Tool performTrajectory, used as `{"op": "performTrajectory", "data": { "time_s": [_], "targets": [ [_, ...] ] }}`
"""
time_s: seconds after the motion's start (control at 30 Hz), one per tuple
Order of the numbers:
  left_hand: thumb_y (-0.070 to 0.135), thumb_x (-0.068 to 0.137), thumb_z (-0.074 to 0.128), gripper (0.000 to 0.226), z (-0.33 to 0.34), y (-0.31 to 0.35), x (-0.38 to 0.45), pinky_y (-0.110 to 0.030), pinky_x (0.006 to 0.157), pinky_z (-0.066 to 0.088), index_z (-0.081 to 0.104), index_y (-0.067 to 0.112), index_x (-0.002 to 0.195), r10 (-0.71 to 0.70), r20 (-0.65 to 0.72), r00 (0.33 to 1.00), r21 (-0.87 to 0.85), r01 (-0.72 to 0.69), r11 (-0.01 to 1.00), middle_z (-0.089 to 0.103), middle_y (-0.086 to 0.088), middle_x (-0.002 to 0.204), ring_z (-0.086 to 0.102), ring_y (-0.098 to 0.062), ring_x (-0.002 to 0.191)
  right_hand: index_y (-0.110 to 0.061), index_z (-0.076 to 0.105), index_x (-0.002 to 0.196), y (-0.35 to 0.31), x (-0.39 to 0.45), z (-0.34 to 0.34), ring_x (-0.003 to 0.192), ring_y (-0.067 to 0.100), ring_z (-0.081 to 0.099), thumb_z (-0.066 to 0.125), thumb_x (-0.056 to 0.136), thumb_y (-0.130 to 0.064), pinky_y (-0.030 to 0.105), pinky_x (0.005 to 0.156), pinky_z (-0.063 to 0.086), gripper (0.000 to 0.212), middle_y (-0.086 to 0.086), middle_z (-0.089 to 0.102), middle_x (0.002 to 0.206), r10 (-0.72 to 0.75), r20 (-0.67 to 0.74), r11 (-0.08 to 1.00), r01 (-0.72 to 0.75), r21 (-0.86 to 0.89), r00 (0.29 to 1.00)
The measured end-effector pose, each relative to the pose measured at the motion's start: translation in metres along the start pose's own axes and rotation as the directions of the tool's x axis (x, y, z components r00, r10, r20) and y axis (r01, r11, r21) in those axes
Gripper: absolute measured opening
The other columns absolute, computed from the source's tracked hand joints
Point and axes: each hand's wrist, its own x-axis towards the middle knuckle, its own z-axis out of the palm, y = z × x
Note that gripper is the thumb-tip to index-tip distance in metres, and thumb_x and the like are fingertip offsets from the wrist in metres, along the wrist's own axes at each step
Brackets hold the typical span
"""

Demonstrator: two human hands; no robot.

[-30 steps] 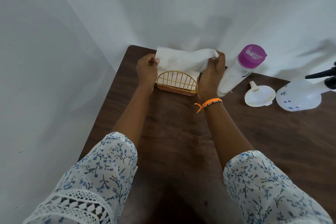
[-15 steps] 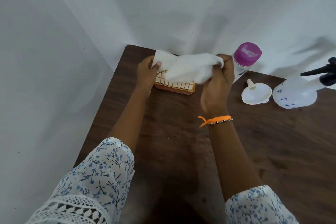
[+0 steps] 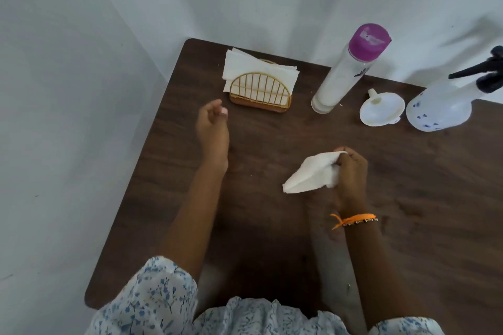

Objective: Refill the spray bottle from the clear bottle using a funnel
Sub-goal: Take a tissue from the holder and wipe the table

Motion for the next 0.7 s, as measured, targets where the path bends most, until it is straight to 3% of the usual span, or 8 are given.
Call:
{"op": "performTrajectory", "data": {
  "time_s": [0.07,0.17,0.23,0.3,0.37,0.4,0.57,0.7],
  "targets": [
    [0.015,0.093,0.051,0.025,-0.002,-0.018,-0.023,-0.022,0.087,0.045,0.057,0.024,0.116,-0.049,0.041,0.998,0.038,0.048,0.998,0.056,0.007,0.119,0.053,-0.006,0.107,-0.012,0.049,0.063,0.002,0.000,-0.001,0.056,0.012,0.045,0.039,0.089,-0.003,0.027,0.057,0.038,0.029,0.001,0.049,0.061,0.038,-0.056,0.998,-0.041,-0.042,0.998],
    [0.011,0.093,0.051,0.021,-0.004,-0.048,-0.055,-0.025,0.088,0.047,0.061,0.022,0.108,-0.069,0.136,0.988,0.097,0.056,0.994,0.061,0.007,0.111,0.056,-0.006,0.102,-0.001,0.065,0.084,0.011,-0.012,0.003,0.079,0.018,0.049,0.040,0.078,-0.018,0.021,0.074,0.034,0.031,0.009,0.054,0.087,-0.226,0.079,0.894,0.239,-0.379,0.971],
    [0.006,0.092,0.050,0.022,-0.006,-0.065,-0.072,-0.026,0.085,0.049,0.063,0.021,0.100,-0.084,0.187,0.979,0.130,0.060,0.990,0.064,0.007,0.101,0.059,-0.007,0.095,0.002,0.065,0.102,0.021,-0.028,0.010,0.093,0.019,0.049,0.041,0.075,-0.019,0.021,0.081,0.035,0.041,0.011,0.053,0.104,-0.341,0.253,0.752,0.424,-0.504,0.905],
    [-0.001,0.091,0.045,0.026,-0.010,-0.075,-0.084,-0.023,0.079,0.050,0.062,0.018,0.096,-0.127,0.212,0.969,0.144,0.098,0.985,0.064,0.005,0.094,0.060,-0.008,0.088,-0.002,0.062,0.112,0.036,-0.043,0.017,0.101,0.026,0.049,0.050,0.076,-0.018,0.031,0.088,0.041,0.041,0.013,0.055,0.116,-0.431,0.443,0.517,0.618,-0.593,0.786],
    [-0.006,0.090,0.040,0.030,-0.015,-0.080,-0.090,-0.018,0.075,0.050,0.061,0.015,0.090,-0.143,0.213,0.967,0.142,0.114,0.983,0.064,0.004,0.091,0.060,-0.009,0.084,-0.005,0.060,0.114,0.055,-0.054,0.023,0.100,0.029,0.052,0.064,0.071,-0.021,0.038,0.083,0.047,0.045,0.012,0.059,0.116,-0.458,0.581,0.249,0.724,-0.643,0.673],
    [-0.007,0.090,0.039,0.031,-0.019,-0.082,-0.091,-0.018,0.074,0.050,0.060,0.015,0.087,-0.145,0.207,0.968,0.151,0.115,0.982,0.064,0.004,0.090,0.061,-0.009,0.083,-0.005,0.060,0.112,0.063,-0.060,0.026,0.098,0.030,0.054,0.067,0.070,-0.021,0.039,0.078,0.050,0.046,0.013,0.061,0.114,-0.436,0.614,0.197,0.736,-0.648,0.657],
    [-0.005,0.092,0.036,0.031,-0.033,-0.084,-0.092,-0.017,0.069,0.051,0.058,0.015,0.081,-0.122,0.202,0.972,0.157,0.091,0.983,0.061,0.000,0.088,0.059,-0.009,0.077,-0.005,0.059,0.091,0.082,-0.070,0.027,0.077,0.034,0.060,0.068,0.068,-0.002,0.033,0.052,0.047,0.025,0.013,0.060,0.090,-0.398,0.610,0.356,0.728,-0.586,0.685],
    [-0.002,0.093,0.041,0.030,-0.037,-0.088,-0.093,-0.020,0.072,0.049,0.058,0.020,0.080,-0.118,0.182,0.976,0.148,0.092,0.985,0.061,0.003,0.084,0.057,-0.008,0.075,-0.007,0.060,0.092,0.064,-0.058,0.012,0.082,0.027,0.048,0.057,0.072,-0.009,0.036,0.065,0.043,0.021,0.013,0.066,0.084,-0.541,0.385,0.435,0.641,-0.633,0.748]
  ]
}}
